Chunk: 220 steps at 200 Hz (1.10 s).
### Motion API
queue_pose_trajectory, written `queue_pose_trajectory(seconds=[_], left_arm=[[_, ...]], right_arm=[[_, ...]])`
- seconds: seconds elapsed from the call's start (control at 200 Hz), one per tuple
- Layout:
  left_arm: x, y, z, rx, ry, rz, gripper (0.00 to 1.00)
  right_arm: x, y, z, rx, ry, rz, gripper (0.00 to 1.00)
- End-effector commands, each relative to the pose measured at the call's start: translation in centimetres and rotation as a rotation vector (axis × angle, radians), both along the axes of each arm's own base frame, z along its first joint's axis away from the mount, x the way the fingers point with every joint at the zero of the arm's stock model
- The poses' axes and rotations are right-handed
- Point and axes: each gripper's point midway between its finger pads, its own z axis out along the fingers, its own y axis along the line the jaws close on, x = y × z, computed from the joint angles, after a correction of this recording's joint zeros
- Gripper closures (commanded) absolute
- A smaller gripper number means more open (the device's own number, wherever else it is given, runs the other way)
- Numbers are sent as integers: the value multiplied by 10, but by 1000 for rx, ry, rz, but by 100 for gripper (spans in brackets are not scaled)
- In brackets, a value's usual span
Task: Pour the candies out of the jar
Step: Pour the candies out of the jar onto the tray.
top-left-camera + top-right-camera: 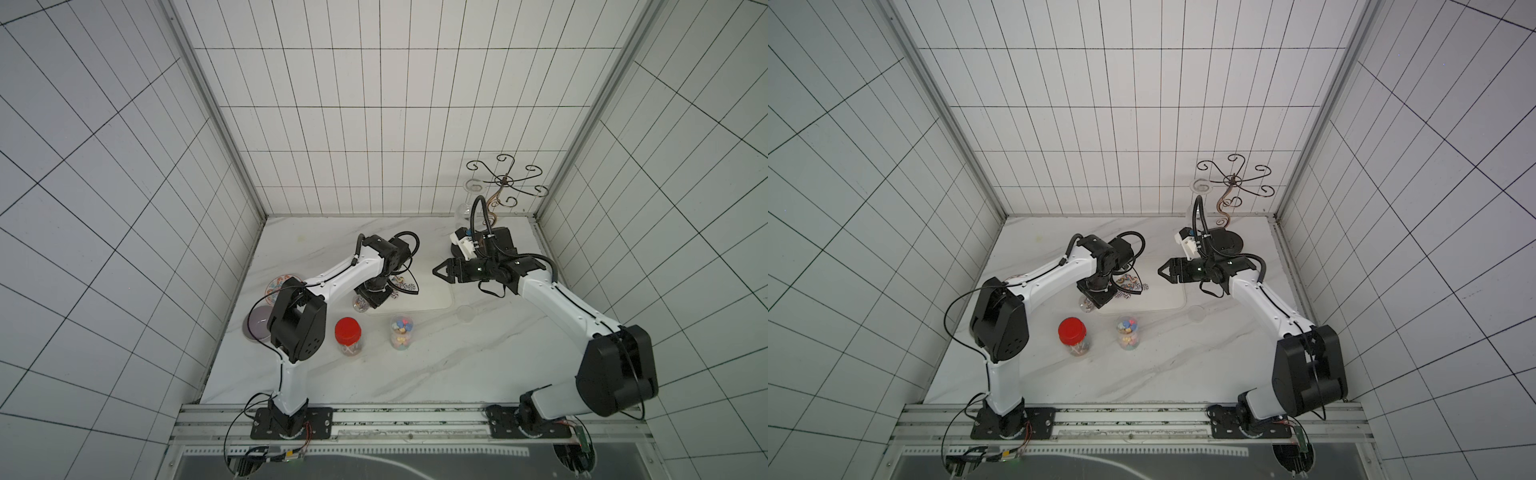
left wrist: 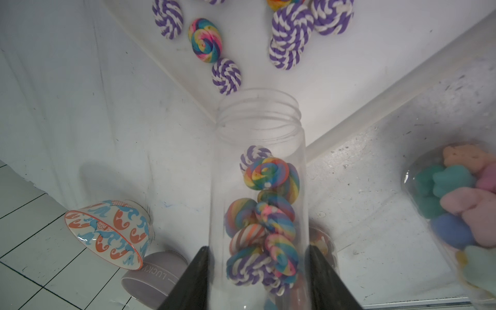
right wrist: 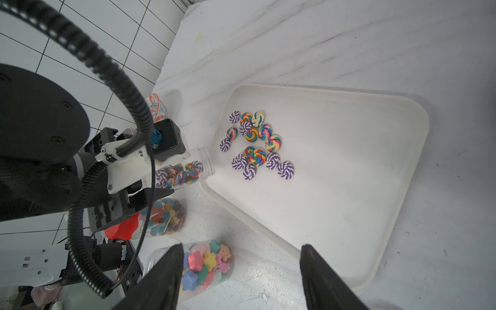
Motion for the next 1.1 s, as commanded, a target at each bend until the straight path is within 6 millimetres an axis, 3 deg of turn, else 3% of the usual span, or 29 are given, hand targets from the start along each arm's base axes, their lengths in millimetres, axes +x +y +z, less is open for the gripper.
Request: queue_pose_trajectory(seconds=[0.0,0.19,0.43,0.795,0.855,0.975,1.03,1.095], left_arm=[[1,-6,-14,-11,19,-3,61],[15,-12,11,-37,-44,-13,61],[10,-14,14,-68,-42,5,61],[10,-1,50,-22,-125,22,60],[15,-2,41,-44,-145,12,58],[4,12,0,4,-28,45,60],[3,9,-1,-3,-30,39,61],[7,1,10,-54,-54,45,61]], right_arm=[[-9,-2,-19,-9,37,18,30],[-9,-3,-20,-16,35,13,30],[-8,-3,-19,-14,35,11,30],[-7,-2,-22,-11,44,18,30],[-7,-2,-22,-10,44,16,30],[-7,0,-23,1,51,22,30],[-8,1,-24,0,52,22,30],[-8,0,-24,-2,54,20,30]])
